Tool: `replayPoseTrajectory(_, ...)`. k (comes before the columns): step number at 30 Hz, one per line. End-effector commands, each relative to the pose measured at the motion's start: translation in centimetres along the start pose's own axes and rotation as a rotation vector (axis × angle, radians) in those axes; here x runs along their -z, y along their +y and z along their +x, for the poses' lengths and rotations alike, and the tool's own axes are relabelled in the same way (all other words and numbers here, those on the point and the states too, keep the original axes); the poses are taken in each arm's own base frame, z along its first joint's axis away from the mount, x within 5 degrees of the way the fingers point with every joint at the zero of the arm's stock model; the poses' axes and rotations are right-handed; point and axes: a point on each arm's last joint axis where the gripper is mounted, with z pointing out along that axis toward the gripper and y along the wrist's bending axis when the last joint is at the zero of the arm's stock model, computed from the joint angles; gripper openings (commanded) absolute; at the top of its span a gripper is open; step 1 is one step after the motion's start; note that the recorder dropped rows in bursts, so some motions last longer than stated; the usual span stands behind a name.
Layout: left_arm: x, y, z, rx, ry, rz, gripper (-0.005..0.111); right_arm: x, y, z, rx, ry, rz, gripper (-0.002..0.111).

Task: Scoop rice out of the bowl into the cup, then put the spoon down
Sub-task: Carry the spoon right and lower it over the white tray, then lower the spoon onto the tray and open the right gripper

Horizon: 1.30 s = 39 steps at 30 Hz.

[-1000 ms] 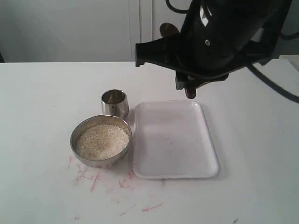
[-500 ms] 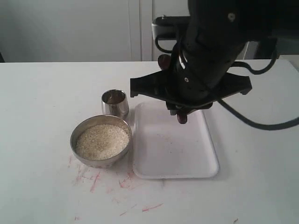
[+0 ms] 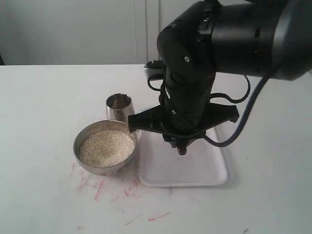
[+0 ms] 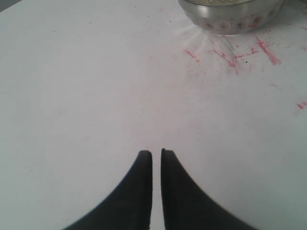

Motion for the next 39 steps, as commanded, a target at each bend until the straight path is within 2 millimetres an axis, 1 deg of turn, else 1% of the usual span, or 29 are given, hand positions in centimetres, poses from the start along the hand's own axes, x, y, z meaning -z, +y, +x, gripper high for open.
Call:
replayPoseTrajectory(1,-0.1,-0.2,0.6,0.004,0.045,0.018,0.014,-1.9,-0.8,-0.6,0.023,0.069,-0.001,0.000)
replayPoseTrajectory(3,-0.1,-0.2,0.6,0.004,0.045,0.018,0.014,-2.5,-1.0,-0.8,0.013,0.090,-0.006,0.000)
replayPoseTrajectory(9,-0.1,-0.2,0.6,0.004,0.045,0.018,0.014,-3.4,-1.7,-1.4,0.007,0.102,0.002,0.000)
replayPoseTrajectory(15,-0.1,-0.2,0.6,0.004,0.045,0.018,0.014,-5.4,-2.0,-1.7,0.010,0.146,0.034,0.000)
replayPoseTrajectory(24,-0.1,-0.2,0.6,0.004,0.045,0.018,0.014,-7.3,-1.5,-2.0,0.011,0.136,0.018,0.000)
replayPoseTrajectory(29,-0.1,-0.2,0.6,0.004,0.045,0.018,0.014,-8.8,-1.3,-1.9,0.032,0.162,0.031,0.000)
replayPoseTrajectory(39,-0.1,-0.2,0.6,0.004,0.045,0.018,0.014,-9.8,-1.0,-2.0,0.034,0.149,0.020,0.000)
